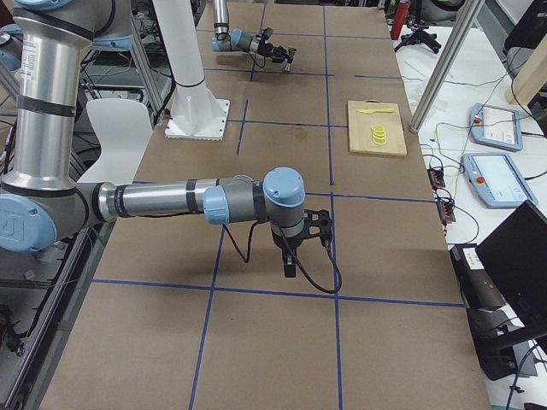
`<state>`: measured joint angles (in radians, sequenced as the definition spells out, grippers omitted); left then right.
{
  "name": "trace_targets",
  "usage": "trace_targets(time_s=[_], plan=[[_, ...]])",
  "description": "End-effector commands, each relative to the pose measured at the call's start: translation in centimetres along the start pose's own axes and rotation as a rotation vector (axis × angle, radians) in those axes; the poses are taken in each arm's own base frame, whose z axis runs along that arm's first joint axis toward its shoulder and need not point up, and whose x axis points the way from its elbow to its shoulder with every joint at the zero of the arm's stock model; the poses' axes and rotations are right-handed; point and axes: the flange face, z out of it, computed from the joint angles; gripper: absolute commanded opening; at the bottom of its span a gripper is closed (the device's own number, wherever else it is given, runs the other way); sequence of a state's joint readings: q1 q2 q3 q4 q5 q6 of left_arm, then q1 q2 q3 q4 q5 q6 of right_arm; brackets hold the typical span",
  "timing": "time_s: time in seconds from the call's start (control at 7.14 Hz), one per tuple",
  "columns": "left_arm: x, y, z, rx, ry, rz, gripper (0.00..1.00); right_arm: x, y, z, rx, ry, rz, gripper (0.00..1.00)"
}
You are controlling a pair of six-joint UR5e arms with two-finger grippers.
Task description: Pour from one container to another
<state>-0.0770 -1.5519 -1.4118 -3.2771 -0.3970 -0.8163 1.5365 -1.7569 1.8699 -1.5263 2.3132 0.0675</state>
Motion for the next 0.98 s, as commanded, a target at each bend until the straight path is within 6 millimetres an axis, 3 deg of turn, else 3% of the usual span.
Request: trace_targets(time_s=[0.0, 0.42, 0.84], plan=[[-0.1, -0.2, 0.1, 0.008, -0.006, -0.004, 0.25, 0.0, 0.0, 0.0, 0.001, 0.000, 0.000, 1.00], [-1.3, 0.0, 0.2, 0.049, -0.054, 0.015, 0.25, 0.0, 0.0, 0.0, 0.001, 0.000, 0.000, 1.00], [-1.0, -0.1, 0.3, 0.061, -0.060, 0.004, 0.25, 0.0, 0.0, 0.0, 0.000, 0.000, 0.000, 1.00]])
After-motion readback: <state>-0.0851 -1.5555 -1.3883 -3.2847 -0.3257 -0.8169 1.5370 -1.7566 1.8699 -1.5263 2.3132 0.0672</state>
